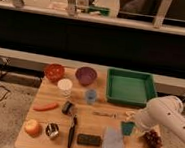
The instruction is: Wipe tray with sponge
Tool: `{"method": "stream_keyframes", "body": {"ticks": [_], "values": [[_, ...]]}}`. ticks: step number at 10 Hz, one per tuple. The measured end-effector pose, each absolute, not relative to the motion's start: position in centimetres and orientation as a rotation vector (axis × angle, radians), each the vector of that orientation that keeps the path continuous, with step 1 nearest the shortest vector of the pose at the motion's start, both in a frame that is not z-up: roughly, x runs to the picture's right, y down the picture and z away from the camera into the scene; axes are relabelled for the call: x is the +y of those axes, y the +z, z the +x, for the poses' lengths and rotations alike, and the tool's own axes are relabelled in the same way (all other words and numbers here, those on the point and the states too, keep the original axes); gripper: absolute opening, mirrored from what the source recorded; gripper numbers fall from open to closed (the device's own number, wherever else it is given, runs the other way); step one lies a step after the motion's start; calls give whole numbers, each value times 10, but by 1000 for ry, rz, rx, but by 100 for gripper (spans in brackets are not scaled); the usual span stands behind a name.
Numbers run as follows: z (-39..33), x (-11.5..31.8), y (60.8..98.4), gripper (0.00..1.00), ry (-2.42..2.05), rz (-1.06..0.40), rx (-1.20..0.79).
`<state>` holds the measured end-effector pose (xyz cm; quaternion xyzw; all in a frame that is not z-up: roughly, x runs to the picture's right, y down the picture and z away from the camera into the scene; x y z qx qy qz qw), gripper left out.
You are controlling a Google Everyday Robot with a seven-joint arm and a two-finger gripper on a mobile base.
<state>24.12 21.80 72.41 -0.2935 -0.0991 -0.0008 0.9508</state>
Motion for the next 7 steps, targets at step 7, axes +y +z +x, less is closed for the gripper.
{"method": "stream_keyframes", "body": {"ticks": [7], "values": [[225,170,748,0,14,-542,-250]]}}
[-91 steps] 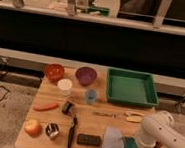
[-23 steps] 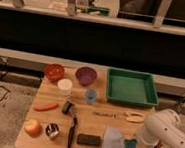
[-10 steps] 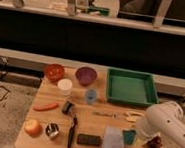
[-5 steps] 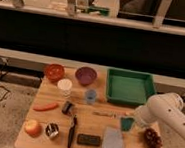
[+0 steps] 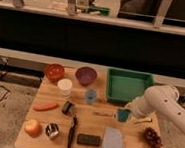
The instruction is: Wipe tray with sponge
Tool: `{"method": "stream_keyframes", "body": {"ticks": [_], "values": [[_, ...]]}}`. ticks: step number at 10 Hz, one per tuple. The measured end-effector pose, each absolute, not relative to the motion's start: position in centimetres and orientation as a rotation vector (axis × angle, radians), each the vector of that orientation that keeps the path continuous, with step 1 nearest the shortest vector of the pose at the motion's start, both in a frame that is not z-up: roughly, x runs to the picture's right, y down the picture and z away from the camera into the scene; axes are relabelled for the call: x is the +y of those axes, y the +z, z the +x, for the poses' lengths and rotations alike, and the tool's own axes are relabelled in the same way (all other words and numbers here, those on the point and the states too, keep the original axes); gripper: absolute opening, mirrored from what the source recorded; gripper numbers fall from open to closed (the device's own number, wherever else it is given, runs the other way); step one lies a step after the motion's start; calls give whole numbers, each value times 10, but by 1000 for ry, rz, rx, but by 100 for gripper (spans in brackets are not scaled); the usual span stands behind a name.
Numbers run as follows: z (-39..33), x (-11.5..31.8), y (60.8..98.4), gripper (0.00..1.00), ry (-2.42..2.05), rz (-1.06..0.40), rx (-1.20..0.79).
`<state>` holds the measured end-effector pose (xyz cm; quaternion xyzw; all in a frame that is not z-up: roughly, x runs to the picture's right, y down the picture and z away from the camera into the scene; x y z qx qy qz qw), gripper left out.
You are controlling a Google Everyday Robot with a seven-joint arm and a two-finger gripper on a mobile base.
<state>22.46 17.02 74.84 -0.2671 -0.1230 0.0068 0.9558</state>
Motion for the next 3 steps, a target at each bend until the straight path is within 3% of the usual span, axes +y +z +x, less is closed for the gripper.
{"method": "stream_keyframes", "body": {"ticks": [3], "values": [[224,171,748,0,11,-546,-250]]}}
